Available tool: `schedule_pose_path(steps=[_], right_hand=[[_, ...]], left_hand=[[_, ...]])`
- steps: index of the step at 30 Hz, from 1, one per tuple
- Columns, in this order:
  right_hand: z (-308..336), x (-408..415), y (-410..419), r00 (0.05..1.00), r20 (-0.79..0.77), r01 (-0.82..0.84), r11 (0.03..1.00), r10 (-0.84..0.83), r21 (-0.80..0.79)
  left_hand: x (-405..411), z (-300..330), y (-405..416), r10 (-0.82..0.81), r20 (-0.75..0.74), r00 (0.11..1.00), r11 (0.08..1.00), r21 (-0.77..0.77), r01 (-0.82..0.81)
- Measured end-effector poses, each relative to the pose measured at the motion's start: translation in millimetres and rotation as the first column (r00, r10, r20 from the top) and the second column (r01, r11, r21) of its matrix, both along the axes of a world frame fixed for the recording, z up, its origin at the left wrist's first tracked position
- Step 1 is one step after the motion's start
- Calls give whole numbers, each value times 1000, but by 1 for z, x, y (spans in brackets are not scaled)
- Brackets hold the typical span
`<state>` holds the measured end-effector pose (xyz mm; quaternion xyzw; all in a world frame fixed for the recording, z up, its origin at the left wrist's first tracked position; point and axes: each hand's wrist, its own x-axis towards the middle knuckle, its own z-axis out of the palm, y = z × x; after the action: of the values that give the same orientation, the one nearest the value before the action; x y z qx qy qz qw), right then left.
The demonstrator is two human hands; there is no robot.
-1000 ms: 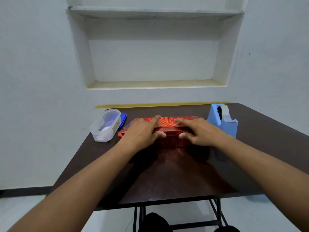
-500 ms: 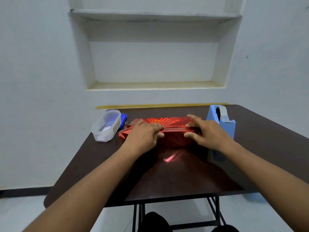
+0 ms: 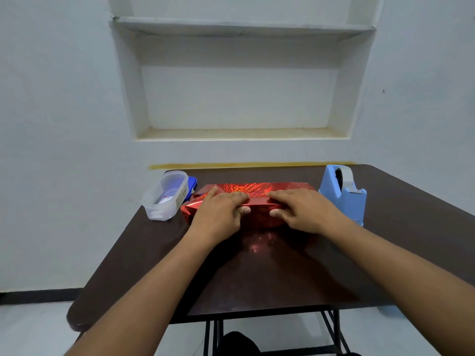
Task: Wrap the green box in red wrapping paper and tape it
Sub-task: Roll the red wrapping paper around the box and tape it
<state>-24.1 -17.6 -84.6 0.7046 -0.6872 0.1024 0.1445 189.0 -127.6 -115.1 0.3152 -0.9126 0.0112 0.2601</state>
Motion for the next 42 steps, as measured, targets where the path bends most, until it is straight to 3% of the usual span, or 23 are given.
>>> schedule_pose_path(steps=[11, 18, 22, 27, 30, 33, 38, 40, 42], right_hand=[[-9, -5, 2, 989, 145, 53, 991, -35, -120], [-9, -9, 2, 989, 135, 68, 993, -55, -97], [-1, -9, -3, 993, 27, 116, 991, -115, -70], [21, 0, -24, 995, 91, 66, 977, -49, -203], [29, 7, -48, 982, 179, 44, 997, -54, 62], [20, 2, -57, 971, 122, 165, 944, -207, 286], [14, -19, -44, 884, 91, 437, 879, -459, 193], [14, -13, -44, 902, 91, 409, 903, -422, 131], [13, -1, -43, 950, 125, 268, 952, -287, 149]], left_hand=[[-6, 12, 5, 85, 107, 991, 996, 3, -86], [-9, 9, 10, 123, 96, 988, 992, -16, -122], [-10, 3, 10, 140, 96, 985, 989, -53, -135], [-10, -5, 5, 148, 78, 986, 986, -91, -141], [-11, -6, 4, 157, 70, 985, 984, -101, -150], [-11, -7, 4, 165, 64, 984, 983, -95, -159], [-12, -7, 5, 153, 41, 987, 986, -70, -150], [-12, -7, 3, 149, 37, 988, 987, -66, -147], [-12, -7, 2, 157, 41, 987, 986, -71, -154]])
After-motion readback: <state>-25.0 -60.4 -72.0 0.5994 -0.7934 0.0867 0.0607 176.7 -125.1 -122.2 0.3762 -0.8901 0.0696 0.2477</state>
